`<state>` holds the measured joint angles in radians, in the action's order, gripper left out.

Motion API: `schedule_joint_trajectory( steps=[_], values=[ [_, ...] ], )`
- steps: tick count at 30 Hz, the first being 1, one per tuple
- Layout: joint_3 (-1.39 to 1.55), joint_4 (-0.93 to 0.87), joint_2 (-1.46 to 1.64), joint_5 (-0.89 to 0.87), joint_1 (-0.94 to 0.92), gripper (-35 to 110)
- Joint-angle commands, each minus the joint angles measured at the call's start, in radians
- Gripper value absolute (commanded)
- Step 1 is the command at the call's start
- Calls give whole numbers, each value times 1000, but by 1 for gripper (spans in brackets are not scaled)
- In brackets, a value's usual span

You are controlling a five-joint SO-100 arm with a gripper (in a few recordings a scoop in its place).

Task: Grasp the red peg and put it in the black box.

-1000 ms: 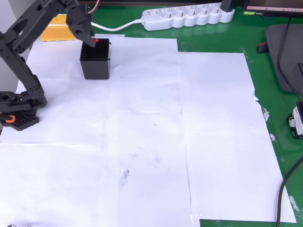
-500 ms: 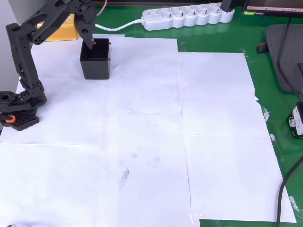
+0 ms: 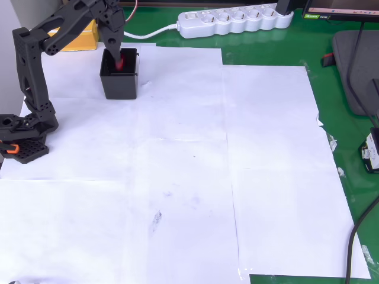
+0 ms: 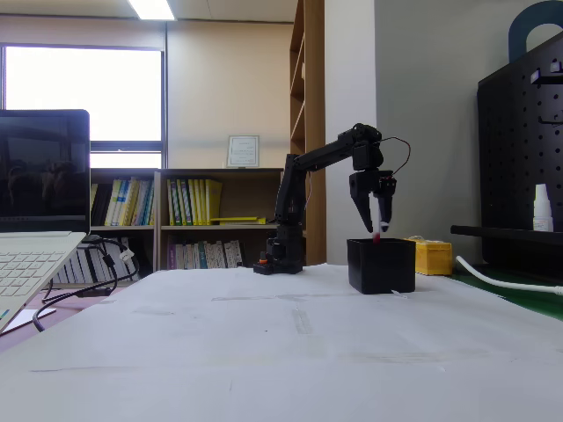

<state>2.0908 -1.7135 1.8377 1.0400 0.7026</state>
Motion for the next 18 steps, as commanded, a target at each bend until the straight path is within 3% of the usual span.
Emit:
schedule_joint_trajectory(
  steps=[1, 13, 16, 18],
  values=[
    [77, -26, -21, 20, -2, 34],
    [75, -40, -32, 21, -26, 36],
    [74, -20, -43, -25, -32, 0],
    [75, -51, -49, -3, -35, 0]
  ],
)
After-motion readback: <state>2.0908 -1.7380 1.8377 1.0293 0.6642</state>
